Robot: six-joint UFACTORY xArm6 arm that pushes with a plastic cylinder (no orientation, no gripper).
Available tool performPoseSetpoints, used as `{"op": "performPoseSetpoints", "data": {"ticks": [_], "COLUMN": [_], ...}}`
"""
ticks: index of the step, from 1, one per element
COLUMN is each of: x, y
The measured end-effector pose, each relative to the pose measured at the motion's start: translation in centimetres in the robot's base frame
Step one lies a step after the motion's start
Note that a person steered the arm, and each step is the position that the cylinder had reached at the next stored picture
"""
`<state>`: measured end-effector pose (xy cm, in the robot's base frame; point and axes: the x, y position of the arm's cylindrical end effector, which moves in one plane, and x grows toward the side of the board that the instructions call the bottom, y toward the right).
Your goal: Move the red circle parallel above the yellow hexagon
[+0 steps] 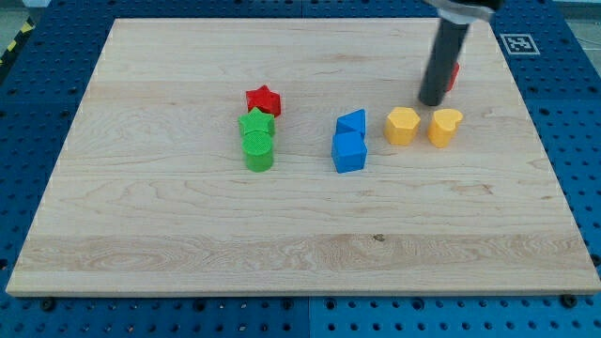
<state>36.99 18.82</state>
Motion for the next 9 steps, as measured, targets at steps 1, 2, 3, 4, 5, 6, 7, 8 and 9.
{"op": "performPoseSetpoints", "data": {"ticks": [1,2,3,4,5,6,7,8,9], "x": [0.0,-0.1,-3.7,-6.0,-5.1,-5.1,-5.1,-4.0,-3.3], "y": [4.3,6.4,6.1,4.8,1.3,-0.5,-0.6,-0.8,-0.8]}}
